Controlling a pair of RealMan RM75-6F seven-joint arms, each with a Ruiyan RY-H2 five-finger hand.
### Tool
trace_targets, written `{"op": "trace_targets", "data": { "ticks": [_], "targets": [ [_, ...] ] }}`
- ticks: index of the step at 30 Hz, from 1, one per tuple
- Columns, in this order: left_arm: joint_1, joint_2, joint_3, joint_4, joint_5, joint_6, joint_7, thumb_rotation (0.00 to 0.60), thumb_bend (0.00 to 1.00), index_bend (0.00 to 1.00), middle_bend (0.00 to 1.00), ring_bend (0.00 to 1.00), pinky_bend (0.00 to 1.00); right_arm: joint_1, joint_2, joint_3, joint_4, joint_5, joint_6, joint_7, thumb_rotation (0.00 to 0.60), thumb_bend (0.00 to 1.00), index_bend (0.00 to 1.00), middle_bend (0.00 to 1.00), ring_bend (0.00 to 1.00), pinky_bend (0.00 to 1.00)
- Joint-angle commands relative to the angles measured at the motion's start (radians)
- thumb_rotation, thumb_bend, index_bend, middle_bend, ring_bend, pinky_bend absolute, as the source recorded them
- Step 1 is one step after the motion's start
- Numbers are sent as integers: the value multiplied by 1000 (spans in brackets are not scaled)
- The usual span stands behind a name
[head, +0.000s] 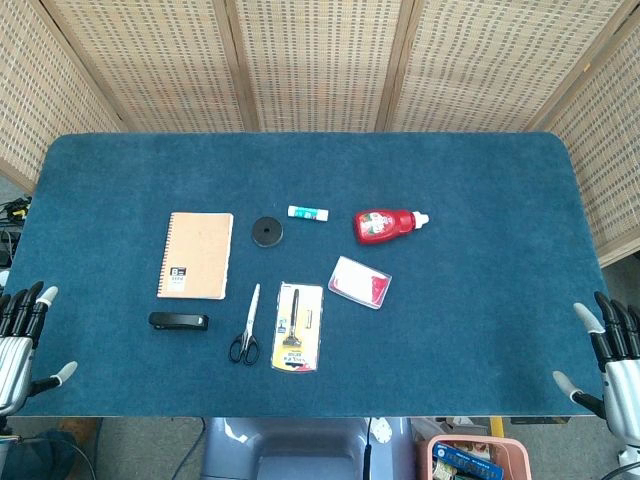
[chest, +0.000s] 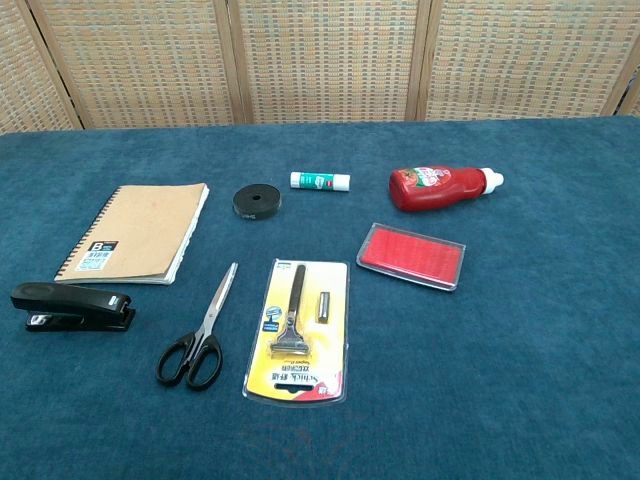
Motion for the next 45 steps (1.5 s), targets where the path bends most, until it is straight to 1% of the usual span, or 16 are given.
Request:
{"op": "trace_targets", "data": {
  "ticks": [1,8,12,16,18,21,22,24,26,31,35,37,39,41,43,45],
  "targets": [
    [2,0,2,-3,0,1,5,600,122,0,0,0,0,0,1,-1,0,1,-1,4,600,0,0,0,0,0],
    [-11,-1,8,-13,13,-24,11,600,149,0,0,0,0,-7,10,-2,-5,0,11,23,600,0,0,0,0,0],
    [-73,-28,12,24,38,-124,45,600,144,0,0,0,0,-11,19,1,-9,-1,25,44,600,0,0,0,0,0],
    [-178,-119,-29,104,-13,-279,99,600,136,0,0,0,33,-9,24,3,-6,5,20,58,600,0,0,0,0,0],
    [-243,-182,-55,161,-44,-368,124,600,136,0,0,0,110,-5,25,4,-6,11,11,61,600,0,0,0,0,0],
    [-317,-278,-83,272,-64,-448,144,600,135,0,19,5,183,-4,26,5,-3,18,5,65,600,0,0,0,0,0],
    [-333,-305,-89,303,-75,-468,148,600,134,8,43,17,201,-3,26,6,-3,21,3,65,600,0,0,0,0,0],
    [-366,-363,-101,366,-106,-514,150,600,136,47,115,67,248,-1,27,8,-3,29,-3,68,600,0,0,0,0,0],
    [-386,-400,-108,405,-123,-534,149,600,138,83,155,98,278,1,26,10,0,38,-11,69,600,0,0,0,0,0],
    [-423,-473,-110,495,-150,-573,155,600,138,160,206,140,311,6,25,16,2,57,-24,71,600,0,0,0,0,0],
    [-445,-511,-104,545,-153,-592,148,600,138,309,302,221,372,8,24,17,3,63,-29,70,600,0,0,0,0,0],
    [-451,-526,-96,560,-143,-588,132,600,138,384,361,274,405,10,23,18,4,68,-34,68,600,0,0,0,0,0],
    [-451,-537,-88,576,-130,-573,123,600,151,490,451,357,457,12,22,18,5,70,-38,67,600,0,0,0,0,0],
    [-449,-546,-85,587,-119,-552,118,600,187,578,529,427,508,12,22,18,5,72,-40,67,600,0,0,0,0,0],
    [-445,-555,-84,598,-108,-527,115,600,234,633,577,468,539,13,22,18,5,72,-41,67,600,0,0,0,0,0],
    [-438,-565,-81,610,-94,-492,109,600,256,651,593,481,549,13,22,18,5,72,-41,66,600,0,0,0,0,0]
  ]
}}
